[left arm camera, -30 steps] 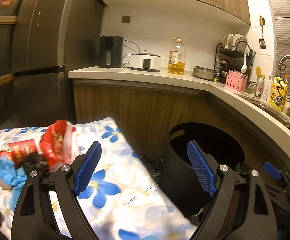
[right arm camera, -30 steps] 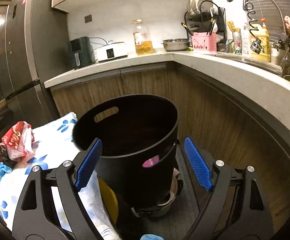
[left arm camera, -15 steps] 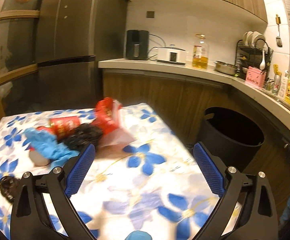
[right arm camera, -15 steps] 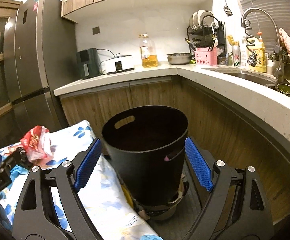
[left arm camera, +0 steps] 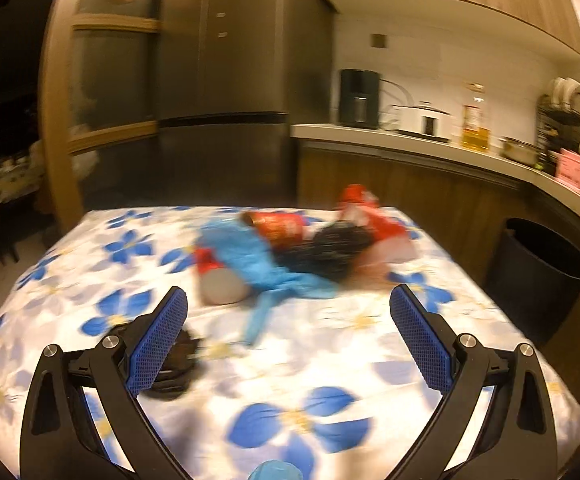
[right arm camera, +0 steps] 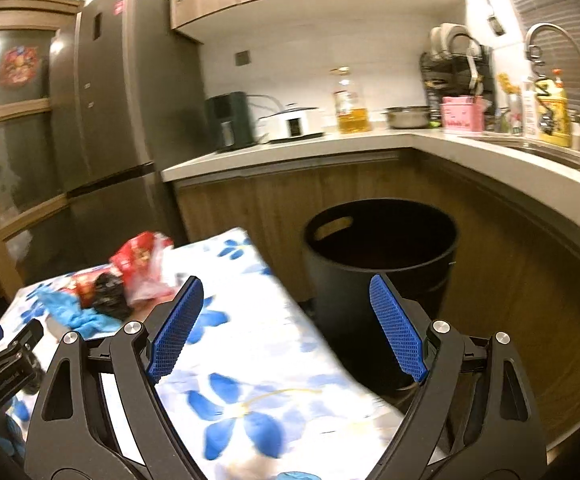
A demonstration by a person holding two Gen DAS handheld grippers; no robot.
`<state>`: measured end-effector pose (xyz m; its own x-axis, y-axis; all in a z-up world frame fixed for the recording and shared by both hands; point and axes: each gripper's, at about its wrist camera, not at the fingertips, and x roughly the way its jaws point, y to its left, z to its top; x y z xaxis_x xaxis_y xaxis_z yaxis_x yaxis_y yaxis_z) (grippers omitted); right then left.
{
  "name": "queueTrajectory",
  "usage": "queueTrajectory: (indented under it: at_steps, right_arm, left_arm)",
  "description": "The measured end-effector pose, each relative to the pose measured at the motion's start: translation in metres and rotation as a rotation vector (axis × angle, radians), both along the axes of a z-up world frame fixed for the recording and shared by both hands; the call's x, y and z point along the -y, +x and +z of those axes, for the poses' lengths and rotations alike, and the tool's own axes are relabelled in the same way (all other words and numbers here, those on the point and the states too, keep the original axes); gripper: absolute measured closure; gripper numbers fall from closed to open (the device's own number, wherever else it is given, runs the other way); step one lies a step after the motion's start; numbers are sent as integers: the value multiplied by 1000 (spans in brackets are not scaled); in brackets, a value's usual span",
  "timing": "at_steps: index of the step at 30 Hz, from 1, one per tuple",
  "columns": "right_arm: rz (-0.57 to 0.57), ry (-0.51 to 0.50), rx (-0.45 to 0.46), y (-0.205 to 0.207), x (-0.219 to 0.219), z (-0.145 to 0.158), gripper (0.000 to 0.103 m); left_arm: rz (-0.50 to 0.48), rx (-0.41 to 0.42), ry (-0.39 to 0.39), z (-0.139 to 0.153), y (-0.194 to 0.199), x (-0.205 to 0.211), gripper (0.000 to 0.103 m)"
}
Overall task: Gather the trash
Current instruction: 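Move both open tools back over the pile on the table, then grasp the black plastic bag with the left tool while the right tool grasps a red paper cup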
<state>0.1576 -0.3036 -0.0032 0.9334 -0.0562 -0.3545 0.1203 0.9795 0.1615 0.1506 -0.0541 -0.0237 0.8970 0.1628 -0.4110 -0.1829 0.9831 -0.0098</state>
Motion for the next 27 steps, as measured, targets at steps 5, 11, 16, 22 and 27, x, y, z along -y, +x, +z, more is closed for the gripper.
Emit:
queueTrajectory:
  at_steps: [5, 11, 16, 22, 27]
  right_arm:
    - [84, -4, -9, 7, -37, -6, 19]
    - [169, -8, -21, 16, -76, -10, 19]
    - [238, -29, -27, 24, -106, -12, 19]
    - [305, -45, -41, 37, -140, -15, 19]
    - [366, -58, -53, 43, -167, -20, 19]
  left_arm:
    - [105, -35, 8, -12, -1, -43, 6]
    - [159, -101, -31, -26, 12, -79, 6]
    - [167, -161, -86, -35, 21, -93, 14]
    - [139, -242, -130, -49, 31, -100, 36]
    - [103, -260, -152, -53, 29, -103, 52]
